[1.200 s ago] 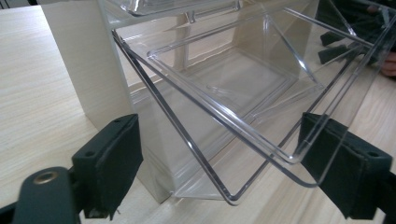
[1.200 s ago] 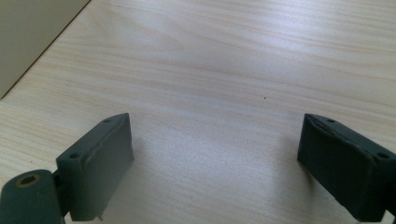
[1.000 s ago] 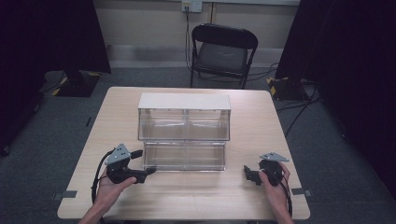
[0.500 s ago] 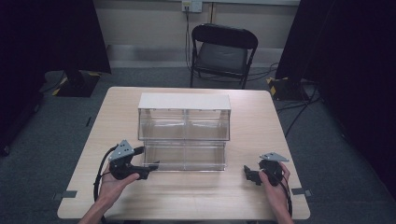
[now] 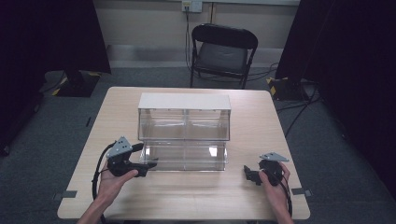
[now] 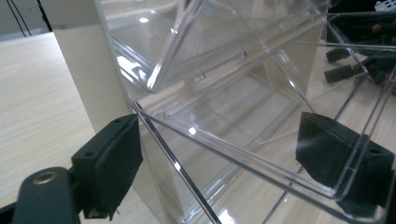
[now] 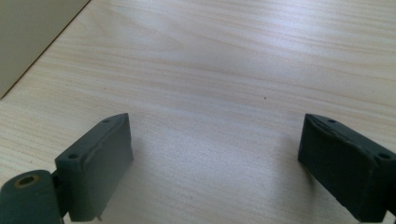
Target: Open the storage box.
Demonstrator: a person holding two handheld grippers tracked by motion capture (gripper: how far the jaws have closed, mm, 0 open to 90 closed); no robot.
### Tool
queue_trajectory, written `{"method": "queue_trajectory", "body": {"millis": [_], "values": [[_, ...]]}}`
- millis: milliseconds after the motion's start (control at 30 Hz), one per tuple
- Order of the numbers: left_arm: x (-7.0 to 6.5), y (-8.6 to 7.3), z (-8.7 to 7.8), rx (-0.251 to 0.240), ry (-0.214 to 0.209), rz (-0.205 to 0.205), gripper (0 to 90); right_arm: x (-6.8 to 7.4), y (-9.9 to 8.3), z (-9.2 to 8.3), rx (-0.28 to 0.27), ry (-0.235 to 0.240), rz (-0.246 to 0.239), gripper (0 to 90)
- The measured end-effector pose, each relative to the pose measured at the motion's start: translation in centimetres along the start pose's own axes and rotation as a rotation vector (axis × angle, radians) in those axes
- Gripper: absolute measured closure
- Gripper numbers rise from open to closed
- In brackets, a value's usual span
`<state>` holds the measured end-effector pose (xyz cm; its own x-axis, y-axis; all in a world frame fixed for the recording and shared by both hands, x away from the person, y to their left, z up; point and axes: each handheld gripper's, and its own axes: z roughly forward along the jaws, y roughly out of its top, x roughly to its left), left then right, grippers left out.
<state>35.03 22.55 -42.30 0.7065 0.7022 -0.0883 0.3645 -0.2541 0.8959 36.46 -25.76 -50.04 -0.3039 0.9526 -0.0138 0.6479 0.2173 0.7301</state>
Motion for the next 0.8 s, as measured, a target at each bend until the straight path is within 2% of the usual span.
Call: {"method": "queue_trajectory", "body": {"millis": [67, 133, 467, 800], "values": [[0.14, 0.09, -0.04, -0.001, -0.001, 0.008, 15.0, 0.0, 0.0, 0.0, 0.0, 0.0, 0.0, 9.2], [0.08, 0.14, 0.01, -0.005, 0.005, -0.013, 15.0, 0.0, 0.0, 0.0, 0.0, 0.0, 0.0, 9.1], [0.26, 0.66, -0.17, -0.018, 0.0, -0.002, 15.6, -0.01, 0.01, 0.01, 0.0, 0.0, -0.001, 9.1], [0.12, 0.73, -0.08, -0.028, -0.005, -0.01, 15.6, -0.01, 0.01, 0.01, 0.0, 0.0, -0.001, 9.1]]}}
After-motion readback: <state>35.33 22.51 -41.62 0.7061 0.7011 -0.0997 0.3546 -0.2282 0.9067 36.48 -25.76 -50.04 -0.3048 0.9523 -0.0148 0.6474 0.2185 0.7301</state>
